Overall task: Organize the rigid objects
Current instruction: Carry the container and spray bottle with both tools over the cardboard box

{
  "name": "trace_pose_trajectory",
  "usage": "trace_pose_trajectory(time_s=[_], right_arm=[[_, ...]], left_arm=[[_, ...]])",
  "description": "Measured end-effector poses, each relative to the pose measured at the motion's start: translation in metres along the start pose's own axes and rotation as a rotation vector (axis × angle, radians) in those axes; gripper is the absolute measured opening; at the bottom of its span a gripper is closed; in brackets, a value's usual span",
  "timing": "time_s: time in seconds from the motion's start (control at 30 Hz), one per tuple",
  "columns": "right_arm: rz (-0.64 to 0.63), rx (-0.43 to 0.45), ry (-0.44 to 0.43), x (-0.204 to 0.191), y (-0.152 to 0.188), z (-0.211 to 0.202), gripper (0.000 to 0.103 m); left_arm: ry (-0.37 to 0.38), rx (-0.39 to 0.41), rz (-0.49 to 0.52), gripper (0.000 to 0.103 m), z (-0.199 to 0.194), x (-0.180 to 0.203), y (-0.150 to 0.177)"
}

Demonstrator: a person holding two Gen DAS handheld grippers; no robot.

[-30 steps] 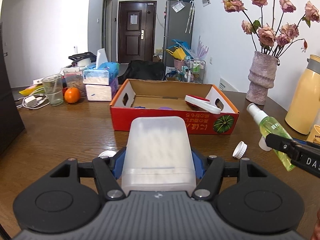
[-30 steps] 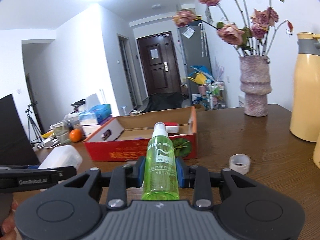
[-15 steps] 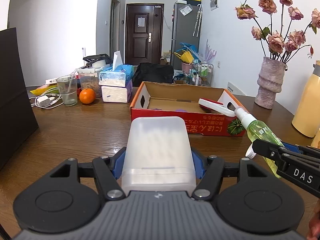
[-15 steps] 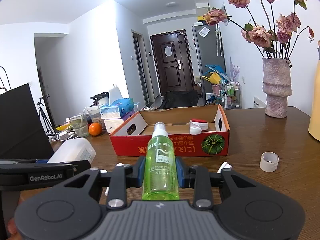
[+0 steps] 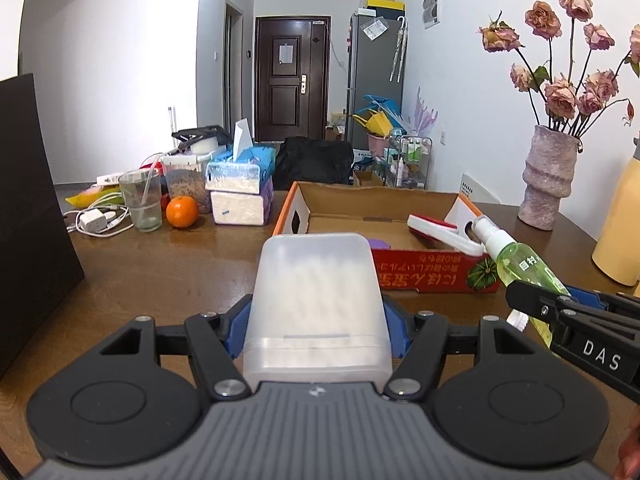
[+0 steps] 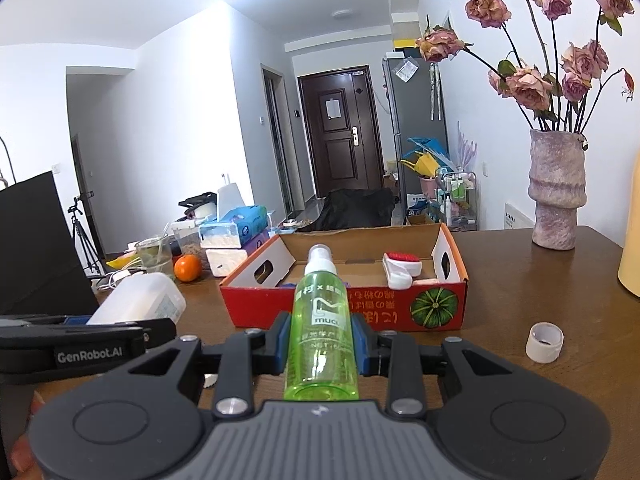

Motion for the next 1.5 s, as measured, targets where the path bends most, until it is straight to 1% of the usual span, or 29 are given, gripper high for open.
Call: trace_pose_trajectory(time_s=[0.2, 0.57, 0.87, 1.17, 1.5], right_arm=[[0.003, 0.014, 0.014, 0.003, -0.007, 0.011, 0.030], [0.005, 0.012, 0.030, 0.011, -0.013, 0.039, 0.030], [0.003, 0.010, 0.042, 0.021, -0.025, 0.071, 0.030], [0.010, 0.006, 0.058, 0.036, -0.029, 0.104, 0.030], [-0.007, 0.001, 0.074, 0.050, -0.034, 0.144, 0.030]], left_arm=[[-0.001, 0.019, 0.005, 0.067, 0.012, 0.004, -0.012], [-0.002, 0.017, 0.010, 0.067, 0.043, 0.010, -0.024], [-0.013, 0.023, 0.005, 0.067, 0.073, 0.015, -0.037], [-0.022, 0.033, 0.000, 0.067, 0.103, 0.019, -0.049], [-0.040, 0.037, 0.000, 0.067, 0.148, 0.027, -0.058]])
Point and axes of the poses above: each gripper's, at about its wrist camera, not at the fingertips, and z roughly the way its jaws point, x to its right, y to its underside, the point moved 7 cm from there along z, roughly the way its jaws point, and after that the axes turned 15 degrees about x, right-handed, at the moved point
